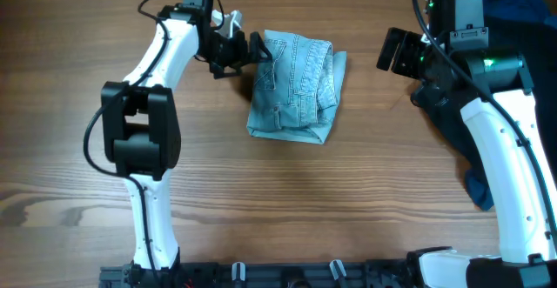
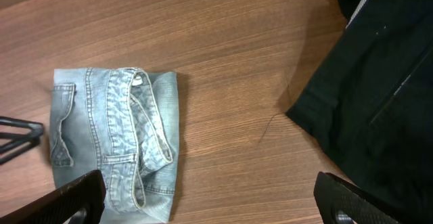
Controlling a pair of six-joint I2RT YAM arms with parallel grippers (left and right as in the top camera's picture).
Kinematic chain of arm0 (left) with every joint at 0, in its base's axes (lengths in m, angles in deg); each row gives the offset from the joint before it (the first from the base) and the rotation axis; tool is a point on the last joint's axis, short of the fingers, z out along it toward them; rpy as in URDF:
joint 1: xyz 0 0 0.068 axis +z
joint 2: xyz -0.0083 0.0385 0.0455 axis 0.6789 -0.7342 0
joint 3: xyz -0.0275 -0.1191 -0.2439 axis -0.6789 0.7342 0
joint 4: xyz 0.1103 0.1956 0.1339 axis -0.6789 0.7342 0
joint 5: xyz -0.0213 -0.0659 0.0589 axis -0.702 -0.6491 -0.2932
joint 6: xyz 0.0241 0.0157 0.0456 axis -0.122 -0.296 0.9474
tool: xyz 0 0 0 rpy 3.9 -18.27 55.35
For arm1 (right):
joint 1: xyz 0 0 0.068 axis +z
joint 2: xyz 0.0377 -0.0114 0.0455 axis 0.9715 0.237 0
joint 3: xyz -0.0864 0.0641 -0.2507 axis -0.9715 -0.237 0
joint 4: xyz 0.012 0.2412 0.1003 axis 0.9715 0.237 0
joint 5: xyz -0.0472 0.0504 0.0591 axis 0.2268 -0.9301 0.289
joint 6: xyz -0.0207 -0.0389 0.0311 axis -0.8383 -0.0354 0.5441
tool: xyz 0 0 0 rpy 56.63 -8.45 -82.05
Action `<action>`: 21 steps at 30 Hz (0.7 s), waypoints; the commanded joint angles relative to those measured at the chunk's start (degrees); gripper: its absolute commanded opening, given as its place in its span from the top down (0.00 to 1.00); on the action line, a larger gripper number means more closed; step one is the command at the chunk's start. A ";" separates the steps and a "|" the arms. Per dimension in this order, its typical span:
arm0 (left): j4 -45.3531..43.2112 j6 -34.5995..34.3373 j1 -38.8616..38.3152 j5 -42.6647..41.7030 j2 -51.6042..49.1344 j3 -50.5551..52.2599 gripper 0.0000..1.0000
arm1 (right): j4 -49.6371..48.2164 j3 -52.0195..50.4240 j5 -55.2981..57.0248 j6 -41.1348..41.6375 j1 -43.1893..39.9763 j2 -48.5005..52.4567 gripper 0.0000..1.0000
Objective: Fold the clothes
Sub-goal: 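Grasp the left side of the jeans bundle with the left gripper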
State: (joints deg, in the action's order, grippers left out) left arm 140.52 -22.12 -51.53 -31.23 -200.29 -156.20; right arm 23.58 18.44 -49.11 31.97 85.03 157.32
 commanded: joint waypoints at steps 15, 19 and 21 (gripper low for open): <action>0.74 0.90 -2.03 -3.93 -3.67 -0.57 0.00 | -0.57 0.59 0.11 -0.92 0.02 0.04 0.00; 0.81 0.87 -2.91 -4.28 -4.81 -0.52 0.00 | -0.50 0.59 0.07 -0.90 0.02 0.04 0.00; 0.74 0.87 -3.15 -5.81 -5.66 -0.52 0.00 | -0.42 0.59 -0.33 -0.90 0.02 0.04 0.00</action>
State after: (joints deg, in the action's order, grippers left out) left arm 141.20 -22.14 -53.98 -34.20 -203.00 -156.20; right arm 23.17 18.44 -49.11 31.78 85.03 157.32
